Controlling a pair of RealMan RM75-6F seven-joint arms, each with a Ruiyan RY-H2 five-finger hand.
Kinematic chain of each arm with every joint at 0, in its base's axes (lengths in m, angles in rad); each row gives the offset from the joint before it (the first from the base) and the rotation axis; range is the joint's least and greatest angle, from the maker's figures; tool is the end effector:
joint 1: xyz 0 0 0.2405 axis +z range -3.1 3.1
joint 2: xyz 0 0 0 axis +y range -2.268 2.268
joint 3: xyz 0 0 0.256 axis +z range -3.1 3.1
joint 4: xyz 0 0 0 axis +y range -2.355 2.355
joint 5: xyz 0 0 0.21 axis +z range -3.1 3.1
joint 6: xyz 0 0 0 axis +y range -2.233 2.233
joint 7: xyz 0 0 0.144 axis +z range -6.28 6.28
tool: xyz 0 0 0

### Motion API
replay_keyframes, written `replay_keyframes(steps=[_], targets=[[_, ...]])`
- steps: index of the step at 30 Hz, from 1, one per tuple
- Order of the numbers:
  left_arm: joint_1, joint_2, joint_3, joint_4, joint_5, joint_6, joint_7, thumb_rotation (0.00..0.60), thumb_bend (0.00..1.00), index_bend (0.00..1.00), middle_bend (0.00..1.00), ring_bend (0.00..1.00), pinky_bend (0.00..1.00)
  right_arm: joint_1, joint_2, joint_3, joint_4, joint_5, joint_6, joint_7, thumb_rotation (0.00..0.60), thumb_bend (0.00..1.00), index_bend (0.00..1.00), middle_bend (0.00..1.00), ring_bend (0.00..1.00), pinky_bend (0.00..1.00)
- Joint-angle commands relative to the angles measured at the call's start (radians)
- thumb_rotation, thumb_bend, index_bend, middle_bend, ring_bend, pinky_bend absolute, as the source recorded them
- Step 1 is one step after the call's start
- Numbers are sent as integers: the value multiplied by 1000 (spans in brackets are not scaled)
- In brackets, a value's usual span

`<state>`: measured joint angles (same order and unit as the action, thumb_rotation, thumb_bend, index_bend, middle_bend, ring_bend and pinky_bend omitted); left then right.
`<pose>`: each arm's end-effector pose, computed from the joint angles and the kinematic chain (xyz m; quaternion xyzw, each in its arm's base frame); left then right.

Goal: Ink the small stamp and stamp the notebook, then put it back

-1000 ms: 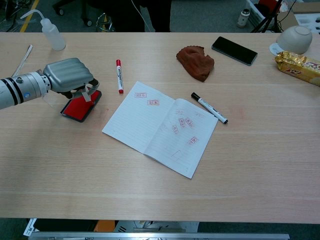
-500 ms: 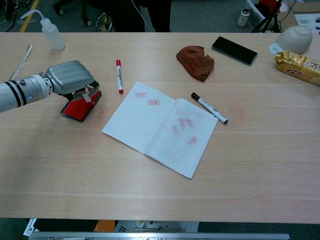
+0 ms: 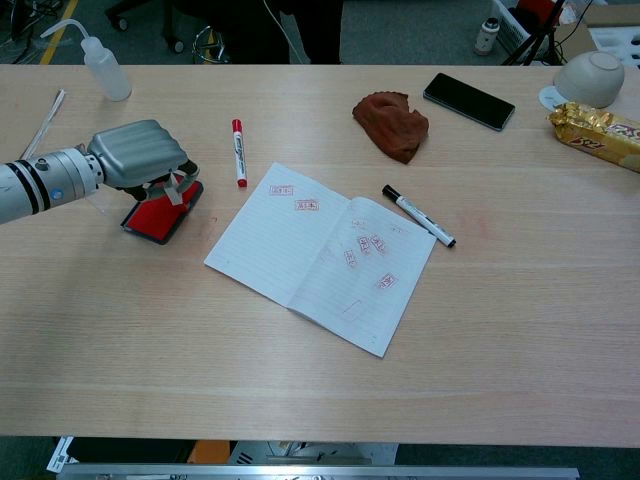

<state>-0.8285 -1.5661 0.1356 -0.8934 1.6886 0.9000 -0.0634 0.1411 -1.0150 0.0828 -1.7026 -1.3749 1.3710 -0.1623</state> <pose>-0.2361 0.3732 -0.0121 -0.8934 -0.1490 -0.2260 0.3585 -0.3087 -0.2032 0.1798 0.6166 -0.3701 0.3127 0.6206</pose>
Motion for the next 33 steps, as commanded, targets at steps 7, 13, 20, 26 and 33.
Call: replay_keyframes(steps=[7,13,20,26,33], targets=[[8,93,-18,-192,17,81,72,600,363,600,967,938,1000,1,-1,-2,12,-10,-3,18,600,181,59,144,89,178],[18,124,-29,-358,20,96,200,600,364,603,969,938,1000,-2,1,-5,18,-19,2,32,600,181,60,143,89,178],[25,95,-54,-459,1,80,344,600,363,608,970,938,1000,-12,9,-9,20,-25,12,43,600,181,59,144,89,178],[40,40,-68,-461,-31,62,419,600,363,608,970,938,1000,-20,16,-11,21,-24,16,49,600,181,60,144,89,178],[60,-16,-70,-412,-54,56,473,600,363,608,970,938,1000,-18,17,-10,23,-22,10,52,600,181,60,144,89,177]])
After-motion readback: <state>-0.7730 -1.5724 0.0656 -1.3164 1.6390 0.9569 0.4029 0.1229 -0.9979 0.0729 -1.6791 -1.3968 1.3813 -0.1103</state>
